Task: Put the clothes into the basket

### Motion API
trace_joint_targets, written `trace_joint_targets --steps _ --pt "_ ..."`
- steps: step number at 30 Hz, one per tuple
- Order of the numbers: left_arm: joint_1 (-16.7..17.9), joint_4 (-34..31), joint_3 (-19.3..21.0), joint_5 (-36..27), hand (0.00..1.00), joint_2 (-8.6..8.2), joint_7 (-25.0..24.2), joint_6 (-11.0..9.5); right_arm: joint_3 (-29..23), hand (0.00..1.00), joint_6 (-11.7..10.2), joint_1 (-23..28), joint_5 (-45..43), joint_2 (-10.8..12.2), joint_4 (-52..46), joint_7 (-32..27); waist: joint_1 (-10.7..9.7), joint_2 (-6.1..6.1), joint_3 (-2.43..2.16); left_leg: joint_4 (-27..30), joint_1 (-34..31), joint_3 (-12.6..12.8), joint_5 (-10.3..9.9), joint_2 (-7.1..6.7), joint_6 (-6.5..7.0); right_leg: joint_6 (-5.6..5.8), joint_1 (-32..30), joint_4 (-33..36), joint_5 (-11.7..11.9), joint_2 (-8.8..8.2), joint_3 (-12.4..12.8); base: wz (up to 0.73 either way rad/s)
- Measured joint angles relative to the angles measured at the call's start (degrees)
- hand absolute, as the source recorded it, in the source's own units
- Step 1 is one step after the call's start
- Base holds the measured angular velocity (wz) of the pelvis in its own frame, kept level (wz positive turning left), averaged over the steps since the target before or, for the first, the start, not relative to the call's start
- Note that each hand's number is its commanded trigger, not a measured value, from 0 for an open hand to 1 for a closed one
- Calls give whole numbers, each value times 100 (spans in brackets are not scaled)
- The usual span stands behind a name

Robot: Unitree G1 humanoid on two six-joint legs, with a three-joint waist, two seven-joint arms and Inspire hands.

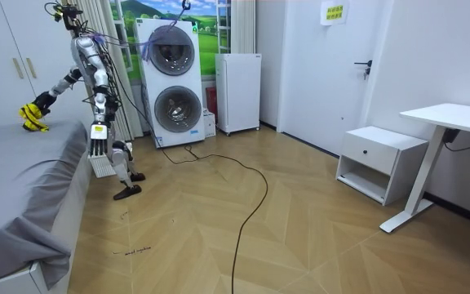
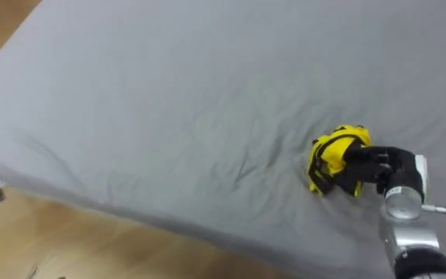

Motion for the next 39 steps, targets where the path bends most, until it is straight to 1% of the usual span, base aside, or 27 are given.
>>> trace_joint_targets --steps 1,2,3,4,6,7,8,9,11,13,15,18,21,22,23,24,25,26,27,29,30,31,34,35,36,38,39 --pt "4 4 19 2 0 1 0 0 -64 100 0 64 0 -1 -131 -4 -44 -5 0 -45 72 24 0 0 0 1 50 -36 -1 7 52 -37" --pt "6 -1 92 7 0 -4 -1 1 -235 100 16 277 -1 2 -498 -10 -90 -10 0 -119 190 126 -2 9 0 15 102 -44 -9 15 92 -38" --pt "20 -6 161 8 0 -8 -1 1 -345 100 36 505 -54 3 -912 -23 -140 -10 1 -180 279 158 -8 9 0 20 128 -44 -13 28 122 -39" --pt "30 -4 194 -13 0 -12 0 1 -376 100 38 598 -74 3 -1090 -30 -188 -8 1 -196 308 167 -17 9 0 21 151 -44 -14 41 163 -38" --pt "74 -1 212 -31 0 -30 1 -1 -527 100 43 991 -168 4 -1593 -53 -277 -1 0 -246 455 303 -59 61 -17 8 177 -24 -9 102 362 -36" --pt "74 1 220 -31 0 -39 1 -1 -567 100 43 1056 -228 8 -1654 -53 -328 5 1 -264 517 337 -100 83 -24 4 190 -24 -6 123 398 -38" --pt "125 6 222 -32 0 -46 -8 -1 -724 100 44 1178 -318 57 -1738 -55 -380 4 7 -282 638 424 -126 106 -31 0 240 -41 -6 145 497 -42" --pt "204 -7 222 -29 0 -66 -20 -1 -880 100 44 1337 -333 68 -1865 -76 -418 5 -2 -279 700 474 -155 113 -35 2 273 -55 -27 161 616 -41" --pt "305 -24 236 27 0 -79 -39 -1 -1085 100 42 1531 -350 69 -2092 -125 -537 11 -4 -280 740 578 -163 134 -30 6 257 -45 -30 179 738 -32" --pt "358 -28 387 57 0 -98 -51 -1 -1264 100 40 1697 -363 71 -2230 -161 -640 9 5 -283 782 682 -180 163 -31 4 250 -52 -5 202 863 -33" --pt "405 -70 555 123 0 -107 -49 -3 -1404 100 39 1860 -364 80 -2281 -223 -689 15 6 -292 874 866 -231 199 -49 -4 256 -55 21 245 1023 -41" --pt "403 -107 648 149 0 -110 -44 -33 -1520 100 38 2000 -337 107 -2290 -318 -752 40 6 -374 1003 946 -242 215 -58 -19 266 -88 71 284 1213 -43" --pt "372 -128 677 160 0 -113 -42 -39 -1668 100 38 2099 -310 187 -2354 -444 -857 52 4 -374 1058 1083 -253 228 -74 -20 279 -113 95 300 1349 -30" --pt "369 -151 676 165 0 -116 -42 -39 -1705 100 38 2127 -309 192 -2381 -449 -885 51 5 -375 1067 1085 -259 228 -76 -20 289 -116 98 301 1355 -19" --pt "361 -194 677 188 0 -116 -44 -39 -1784 100 38 2181 -309 205 -2448 -468 -950 59 7 -382 1090 1100 -274 227 -84 -18 303 -119 96 305 1374 -18" --pt "359 -201 677 201 0 -115 -42 -25 -1808 100 38 2195 -308 208 -2498 -524 -980 68 23 -390 1140 1172 -299 243 -99 -18 317 -127 95 327 1465 -25" --pt "369 -201 678 201 0 -115 -37 6 -1817 100 38 2201 -308 207 -2511 -538 -984 73 25 -389 1165 1214 -320 259 -108 -18 318 -130 95 343 1509 -35" --pt "406 -201 691 200 0 -114 -23 50 -1836 100 38 2245 -300 208 -2536 -573 -1006 92 40 -389 1223 1231 -382 290 -128 -19 349 -138 94 380 1569 -29" --pt "458 -205 720 200 0 -114 -20 66 -1879 100 38 2317 -286 215 -2535 -573 -1025 99 34 -388 1242 1252 -423 312 -147 -24 351 -147 90 406 1588 -22" --pt "480 -205 763 200 0 -117 -23 88 -2059 100 38 2364 -230 303 -2536 -559 -1062 103 42 -388 1245 1307 -432 327 -154 -30 339 -146 86 428 1641 -11" --pt "503 -205 771 198 0 -117 -23 125 -2145 100 39 2367 -202 363 -2536 -558 -1131 106 43 -388 1246 1316 -432 331 -156 -32 334 -145 85 434 1655 -8" --pt "506 -205 772 198 0 -117 -23 149 -2173 100 39 2373 -188 374 -2536 -557 -1148 125 43 -388 1251 1332 -433 334 -157 -33 331 -143 85 438 1675 -14" --pt "595 -205 772 198 0 -118 -23 233 -2275 100 38 2431 -53 421 -2511 -548 -1228 150 63 -387 1317 1420 -449 354 -182 -34 350 -150 85 471 1810 -17" --pt "627 -205 772 199 0 -118 -17 268 -2296 100 38 2477 -55 443 -2490 -547 -1311 160 64 -387 1320 1440 -451 359 -186 -35 351 -150 85 475 1832 -10" --pt "637 -205 771 199 0 -121 -7 309 -2298 100 43 2530 -57 445 -2457 -546 -1342 180 76 -385 1323 1485 -451 367 -186 -40 332 -143 88 488 1890 -14" --pt "672 -204 774 199 0 -126 4 380 -2304 100 48 2559 -53 469 -2416 -530 -1389 217 78 -383 1317 1551 -454 381 -190 -47 252 -124 91 507 1965 -25" --pt "700 -204 794 199 0 -125 10 406 -2339 100 48 2614 -45 516 -2414 -506 -1471 225 76 -379 1319 1551 -454 383 -190 -53 251 -127 94 509 1977 -17"
